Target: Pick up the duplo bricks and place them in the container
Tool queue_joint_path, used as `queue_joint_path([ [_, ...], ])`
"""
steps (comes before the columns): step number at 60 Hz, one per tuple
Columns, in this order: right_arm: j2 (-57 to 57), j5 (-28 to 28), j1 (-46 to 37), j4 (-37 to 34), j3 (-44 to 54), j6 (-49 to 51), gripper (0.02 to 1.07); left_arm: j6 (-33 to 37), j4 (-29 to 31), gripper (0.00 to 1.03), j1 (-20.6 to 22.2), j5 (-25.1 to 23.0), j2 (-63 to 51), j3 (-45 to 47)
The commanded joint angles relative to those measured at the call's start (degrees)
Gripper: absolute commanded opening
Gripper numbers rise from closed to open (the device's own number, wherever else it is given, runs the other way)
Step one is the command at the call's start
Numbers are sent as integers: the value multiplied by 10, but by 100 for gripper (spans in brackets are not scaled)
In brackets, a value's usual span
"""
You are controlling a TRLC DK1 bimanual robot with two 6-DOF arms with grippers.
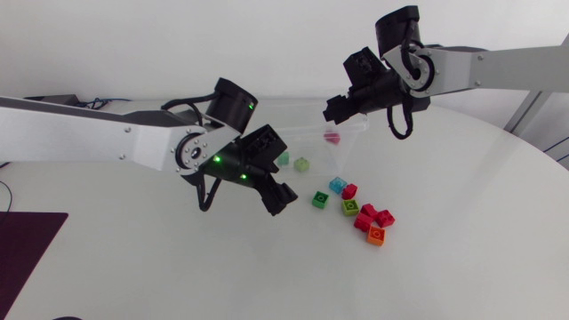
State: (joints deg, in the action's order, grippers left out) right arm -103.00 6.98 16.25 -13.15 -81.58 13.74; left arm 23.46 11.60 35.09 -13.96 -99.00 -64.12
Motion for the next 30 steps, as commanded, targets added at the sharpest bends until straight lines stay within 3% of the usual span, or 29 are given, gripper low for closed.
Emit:
queue_joint_path([
  [1,34,-6,-13,18,13,-21,102,-32,-4,98,20,17,-26,-14],
  [22,214,38,-97,41,188,-28,102,-144,95,96,85,103,-154,-158],
  [30,272,62,-128,39,243,-26,102,-186,174,96,94,107,-217,-252],
])
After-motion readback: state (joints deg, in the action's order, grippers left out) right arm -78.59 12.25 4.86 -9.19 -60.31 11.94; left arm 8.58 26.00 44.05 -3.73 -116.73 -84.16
